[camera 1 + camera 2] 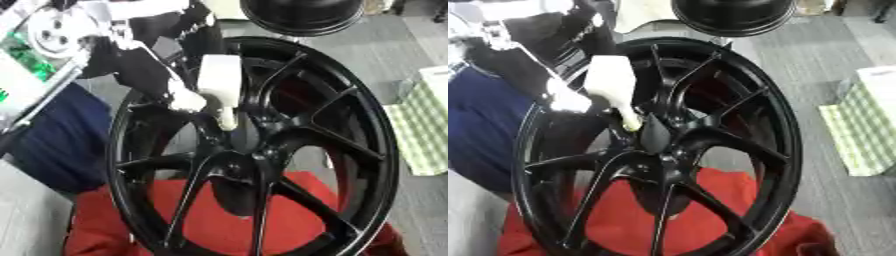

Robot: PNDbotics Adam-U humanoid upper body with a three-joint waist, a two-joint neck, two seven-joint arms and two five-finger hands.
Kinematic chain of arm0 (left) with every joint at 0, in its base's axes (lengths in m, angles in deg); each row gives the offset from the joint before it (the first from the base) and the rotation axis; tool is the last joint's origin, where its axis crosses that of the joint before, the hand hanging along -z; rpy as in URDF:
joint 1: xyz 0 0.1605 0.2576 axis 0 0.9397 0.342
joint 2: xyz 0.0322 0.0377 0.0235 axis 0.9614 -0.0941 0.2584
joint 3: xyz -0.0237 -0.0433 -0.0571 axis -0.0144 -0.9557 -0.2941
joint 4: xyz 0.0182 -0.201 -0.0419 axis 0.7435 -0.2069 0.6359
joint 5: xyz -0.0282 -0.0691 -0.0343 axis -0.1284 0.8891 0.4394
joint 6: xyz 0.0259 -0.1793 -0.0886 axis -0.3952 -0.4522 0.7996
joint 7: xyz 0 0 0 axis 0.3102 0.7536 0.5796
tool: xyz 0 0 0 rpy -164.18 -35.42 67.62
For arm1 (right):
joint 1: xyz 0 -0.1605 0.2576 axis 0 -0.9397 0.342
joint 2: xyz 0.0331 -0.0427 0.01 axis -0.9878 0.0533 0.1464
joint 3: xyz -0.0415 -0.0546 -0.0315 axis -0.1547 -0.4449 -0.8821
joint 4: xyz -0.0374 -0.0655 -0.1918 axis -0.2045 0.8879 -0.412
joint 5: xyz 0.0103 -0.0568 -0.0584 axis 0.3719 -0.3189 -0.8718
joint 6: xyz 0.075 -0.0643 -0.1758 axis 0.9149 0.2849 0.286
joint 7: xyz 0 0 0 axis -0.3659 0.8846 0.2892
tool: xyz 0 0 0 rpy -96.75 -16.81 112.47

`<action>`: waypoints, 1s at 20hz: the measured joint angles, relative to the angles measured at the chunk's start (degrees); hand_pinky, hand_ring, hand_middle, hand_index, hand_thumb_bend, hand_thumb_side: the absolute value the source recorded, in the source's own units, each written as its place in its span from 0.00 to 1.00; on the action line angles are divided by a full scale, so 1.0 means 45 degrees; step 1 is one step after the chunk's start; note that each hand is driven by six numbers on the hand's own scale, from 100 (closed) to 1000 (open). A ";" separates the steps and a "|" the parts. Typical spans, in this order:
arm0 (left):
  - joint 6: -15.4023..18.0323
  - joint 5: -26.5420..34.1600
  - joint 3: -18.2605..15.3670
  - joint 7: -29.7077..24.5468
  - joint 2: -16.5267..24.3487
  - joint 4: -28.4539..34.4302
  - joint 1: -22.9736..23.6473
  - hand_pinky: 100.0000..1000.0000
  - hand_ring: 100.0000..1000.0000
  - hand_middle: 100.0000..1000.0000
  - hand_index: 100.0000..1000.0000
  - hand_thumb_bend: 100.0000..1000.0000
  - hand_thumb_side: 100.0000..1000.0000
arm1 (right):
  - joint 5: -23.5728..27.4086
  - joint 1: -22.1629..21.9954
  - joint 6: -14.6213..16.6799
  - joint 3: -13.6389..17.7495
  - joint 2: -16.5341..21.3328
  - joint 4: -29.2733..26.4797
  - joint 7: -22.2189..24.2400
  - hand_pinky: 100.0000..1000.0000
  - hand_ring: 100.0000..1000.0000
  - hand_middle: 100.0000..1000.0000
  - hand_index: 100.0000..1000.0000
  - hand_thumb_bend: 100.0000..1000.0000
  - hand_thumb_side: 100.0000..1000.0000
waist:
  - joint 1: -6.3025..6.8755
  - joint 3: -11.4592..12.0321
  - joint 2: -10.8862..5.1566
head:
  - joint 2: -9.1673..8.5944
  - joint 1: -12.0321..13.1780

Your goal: Pull the pin out of the wheel hub.

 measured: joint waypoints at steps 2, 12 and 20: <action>0.0026 0.0394 -0.0548 0.0555 0.0302 0.0102 0.0001 0.64 0.56 0.42 0.34 0.40 0.00 | 0.0000 -0.0008 0.0002 0.0001 0.0000 0.0000 -0.0002 0.65 0.59 0.51 0.63 0.00 0.86 | -0.0027 0.0070 0.0000 | 0.0000 -0.0007; 0.1017 0.2378 -0.4438 0.4709 0.3159 -0.1478 0.3640 0.61 0.55 0.42 0.35 0.37 0.00 | 0.0000 -0.0323 0.0198 0.0360 0.0000 -0.0043 -0.0275 0.65 0.59 0.51 0.63 0.00 0.86 | -0.0237 0.0446 0.0096 | -0.0080 -0.0299; 0.2463 0.3074 -0.6545 0.7125 0.3836 -0.3594 0.7327 0.75 0.81 0.76 0.85 0.63 0.30 | 0.0006 -0.0463 0.0397 0.0636 -0.0101 -0.0079 -0.0572 0.65 0.59 0.51 0.63 0.00 0.86 | -0.0472 0.0747 0.0154 | -0.0184 -0.0497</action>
